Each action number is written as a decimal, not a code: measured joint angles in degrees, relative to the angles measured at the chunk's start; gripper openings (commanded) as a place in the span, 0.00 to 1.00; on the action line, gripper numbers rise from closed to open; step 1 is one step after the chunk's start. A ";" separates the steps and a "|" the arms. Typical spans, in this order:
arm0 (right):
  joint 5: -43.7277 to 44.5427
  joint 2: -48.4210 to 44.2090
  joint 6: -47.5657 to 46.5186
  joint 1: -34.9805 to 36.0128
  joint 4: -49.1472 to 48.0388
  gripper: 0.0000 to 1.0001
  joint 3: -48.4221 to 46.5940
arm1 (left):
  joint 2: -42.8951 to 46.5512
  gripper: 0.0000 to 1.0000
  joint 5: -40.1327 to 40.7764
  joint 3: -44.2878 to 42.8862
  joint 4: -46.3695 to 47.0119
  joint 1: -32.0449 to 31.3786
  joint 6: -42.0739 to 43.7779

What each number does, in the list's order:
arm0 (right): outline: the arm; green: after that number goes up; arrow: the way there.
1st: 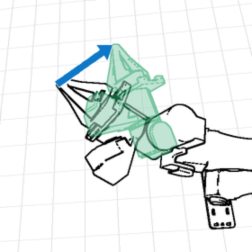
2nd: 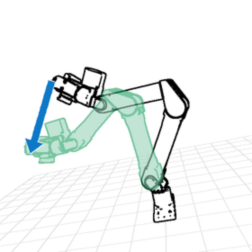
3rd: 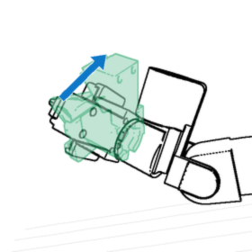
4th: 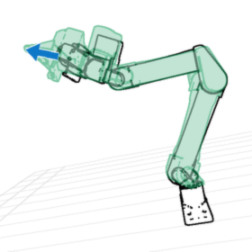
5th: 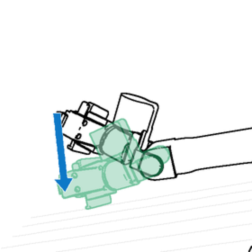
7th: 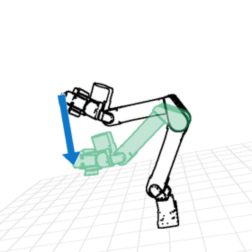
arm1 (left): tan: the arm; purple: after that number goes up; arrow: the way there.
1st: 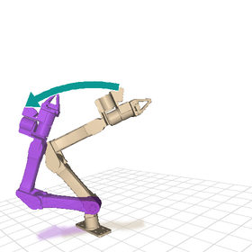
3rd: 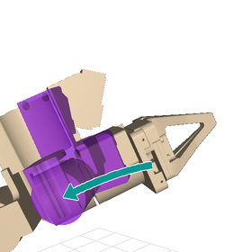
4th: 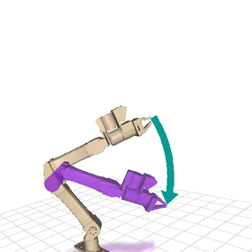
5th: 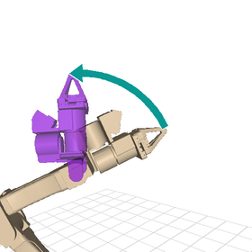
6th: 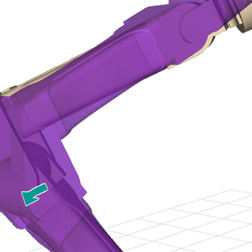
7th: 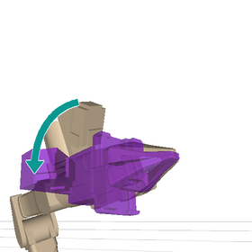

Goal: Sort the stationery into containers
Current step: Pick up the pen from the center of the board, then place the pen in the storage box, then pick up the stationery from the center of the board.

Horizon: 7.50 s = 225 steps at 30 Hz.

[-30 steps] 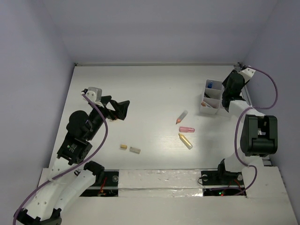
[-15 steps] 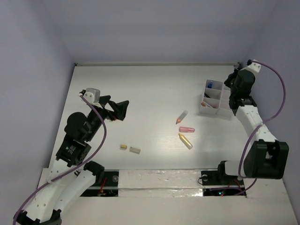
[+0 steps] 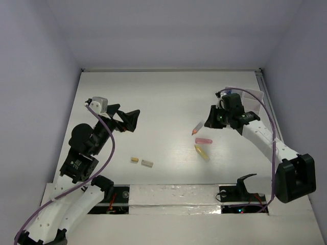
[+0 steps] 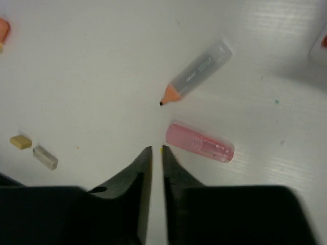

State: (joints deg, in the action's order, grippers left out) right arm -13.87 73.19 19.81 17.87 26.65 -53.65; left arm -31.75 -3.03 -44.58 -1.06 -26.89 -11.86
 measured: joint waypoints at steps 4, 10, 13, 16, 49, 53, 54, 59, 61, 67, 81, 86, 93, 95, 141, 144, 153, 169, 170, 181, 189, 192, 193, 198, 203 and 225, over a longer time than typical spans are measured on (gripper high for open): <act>-0.72 -0.72 2.34 2.25 3.54 0.70 2.14 | 0.07 0.98 0.00 0.00 0.00 0.00 0.00; -1.62 1.38 4.90 4.74 4.46 0.85 6.38 | 0.07 0.98 0.00 0.00 0.00 0.00 0.00; -1.86 3.41 6.01 4.72 4.28 0.85 7.54 | 0.07 0.98 0.00 0.00 0.00 0.00 0.00; -2.03 5.51 6.88 4.72 3.74 0.86 7.65 | 0.07 0.98 -0.02 0.00 0.00 0.00 0.00; 14.97 17.62 8.28 4.72 -1.46 0.62 2.58 | 0.07 0.98 0.00 0.00 0.00 0.00 0.00; 16.31 19.37 7.63 4.72 -0.70 0.58 0.63 | 0.07 0.98 0.00 0.00 -0.02 0.00 0.00; 16.50 19.65 7.54 4.72 -0.63 0.58 0.33 | 0.07 0.98 0.00 0.00 0.00 0.00 0.00; 16.68 20.33 7.21 4.72 0.00 0.59 -0.52 | 0.07 0.98 -0.02 0.00 0.00 0.00 0.00; 16.70 20.57 7.10 4.72 0.07 0.68 -0.76 | 0.07 0.98 -0.02 0.00 0.00 0.00 0.00; 18.03 21.44 6.56 4.72 0.42 0.60 -1.90 | 0.07 0.98 -0.02 0.00 0.00 0.00 0.00; 22.49 25.11 4.79 4.72 1.70 0.16 -5.57 | 0.07 0.98 -0.02 0.00 0.00 0.00 0.00; 22.56 25.07 4.63 4.72 1.88 0.05 -5.75 | 0.07 0.98 -0.02 0.00 0.00 0.00 0.00; 21.27 20.26 4.66 4.72 3.02 0.01 -6.23 | 0.04 0.98 -0.02 0.00 0.00 0.00 0.00; 20.83 16.35 4.70 4.72 2.93 0.00 -7.91 | 0.04 0.98 -0.04 0.00 0.00 0.00 0.00; 50.42 22.95 -11.30 -21.99 -50.14 0.02 -7.67 | -1.20 0.98 -0.17 0.00 -0.02 -0.15 0.02; 50.77 24.04 -11.34 -21.99 -50.66 0.04 -6.62 | -1.20 0.98 -0.17 0.00 -0.02 -0.15 0.02; 50.93 24.70 -11.32 -21.99 -50.95 0.43 -6.25 | -1.20 0.98 -0.15 0.00 -0.02 -0.15 0.02; 39.87 11.10 -2.40 -20.00 -37.24 0.24 -5.55 | -1.03 0.98 -0.13 0.00 0.00 -0.15 0.02; 38.36 10.25 -1.77 -18.82 -36.02 0.16 -5.55 | -1.01 0.98 -0.13 0.00 0.00 -0.15 0.02; 11.39 7.87 -2.23 7.54 -23.02 0.10 -6.60 | -1.03 0.97 2.23 0.00 -0.04 -0.15 0.39; -0.33 13.53 -4.00 25.66 -19.21 0.73 -10.75 | -0.70 0.96 8.15 0.00 -0.07 -0.15 1.42; -2.21 18.73 -5.29 31.98 -19.17 0.83 -13.29 | -0.66 0.96 10.58 0.00 -0.07 -0.15 1.73; -2.75 20.52 -5.92 33.90 -18.99 0.83 -14.12 | -0.66 0.96 11.39 0.04 -0.07 -0.15 1.81; -3.08 30.38 -8.04 40.68 -16.81 0.80 -19.39 | -0.24 0.99 15.04 0.59 -0.09 -0.15 2.25; -0.17 37.59 -9.57 45.46 -15.37 0.75 -23.87 | 0.31 0.99 18.78 1.01 -0.24 -0.15 2.40; 17.38 46.69 -11.45 50.03 -15.02 0.00 -31.54 | 0.42 0.99 19.47 1.07 -0.26 -0.15 2.38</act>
State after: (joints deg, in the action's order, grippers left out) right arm 3.51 119.87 8.36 67.90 11.64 -85.19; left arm -31.33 16.45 -43.51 -1.32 -27.05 -9.47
